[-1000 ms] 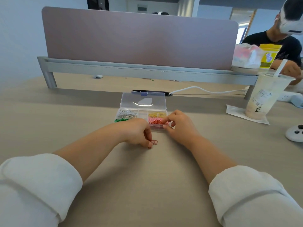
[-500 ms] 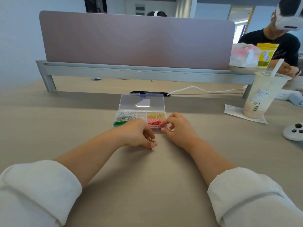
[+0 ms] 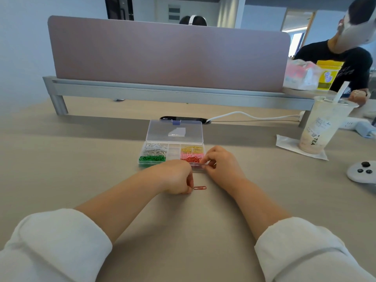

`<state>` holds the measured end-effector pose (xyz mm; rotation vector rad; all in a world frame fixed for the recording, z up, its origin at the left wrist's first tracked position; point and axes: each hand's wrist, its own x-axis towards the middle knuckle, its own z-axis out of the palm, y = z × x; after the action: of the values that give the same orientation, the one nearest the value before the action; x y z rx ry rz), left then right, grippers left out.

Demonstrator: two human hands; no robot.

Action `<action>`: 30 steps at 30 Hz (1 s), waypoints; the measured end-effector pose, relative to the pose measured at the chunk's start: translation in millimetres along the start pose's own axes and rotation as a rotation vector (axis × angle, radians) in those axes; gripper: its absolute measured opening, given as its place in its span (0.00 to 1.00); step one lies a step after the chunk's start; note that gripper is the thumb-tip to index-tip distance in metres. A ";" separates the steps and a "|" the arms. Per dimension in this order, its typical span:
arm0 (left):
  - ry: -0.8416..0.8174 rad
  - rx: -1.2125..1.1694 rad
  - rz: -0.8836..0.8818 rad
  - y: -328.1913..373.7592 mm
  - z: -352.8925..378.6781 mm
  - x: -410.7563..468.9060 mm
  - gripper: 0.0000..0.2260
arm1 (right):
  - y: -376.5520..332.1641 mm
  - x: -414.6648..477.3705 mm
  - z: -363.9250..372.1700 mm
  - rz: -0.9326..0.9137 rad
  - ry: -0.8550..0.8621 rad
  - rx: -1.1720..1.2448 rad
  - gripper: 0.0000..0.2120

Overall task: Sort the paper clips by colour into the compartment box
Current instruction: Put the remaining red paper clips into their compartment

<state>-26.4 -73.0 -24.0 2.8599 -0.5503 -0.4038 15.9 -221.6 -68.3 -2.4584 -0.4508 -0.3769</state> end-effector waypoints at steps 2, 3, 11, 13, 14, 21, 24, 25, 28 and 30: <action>0.070 -0.055 0.030 -1.4 0.0 -0.7 0.07 | 0.7 0.1 -0.5 -0.001 -0.001 0.021 0.04; 0.108 -0.103 0.046 -1.7 -0.1 -0.3 0.07 | 1.2 0.7 -0.8 -0.001 -0.002 0.032 0.04; 0.151 0.011 0.028 13.0 7.1 10.1 0.08 | 2.7 2.1 -0.6 0.025 -0.015 0.080 0.04; 0.137 0.046 0.028 14.0 8.1 12.7 0.08 | 3.0 2.1 -1.1 0.027 -0.019 0.087 0.04; 0.120 0.057 0.032 14.1 8.7 13.4 0.08 | 3.0 2.3 -1.2 0.029 -0.023 0.091 0.03; 0.362 -0.269 0.035 -12.6 -14.0 17.5 0.03 | 4.8 3.6 -4.7 0.049 -0.038 0.154 0.04; 0.584 -0.384 0.020 -22.7 -16.3 32.4 0.02 | 6.8 1.9 -8.7 0.061 -0.044 0.204 0.05; 0.562 -0.361 0.032 -23.7 -13.5 37.6 0.01 | 7.9 1.2 -10.3 0.059 -0.053 0.212 0.05; 0.462 -0.249 0.115 -26.1 -6.6 45.5 0.03 | 11.0 -0.1 -14.6 0.046 -0.081 0.210 0.05; 0.459 -0.203 0.174 -29.7 -5.6 45.3 0.04 | 11.6 -1.1 -17.1 0.037 -0.093 0.218 0.04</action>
<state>25.7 -62.7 -36.3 2.5588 -0.6170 0.2118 16.9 -241.1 -61.4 -2.2749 -0.4598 -0.1878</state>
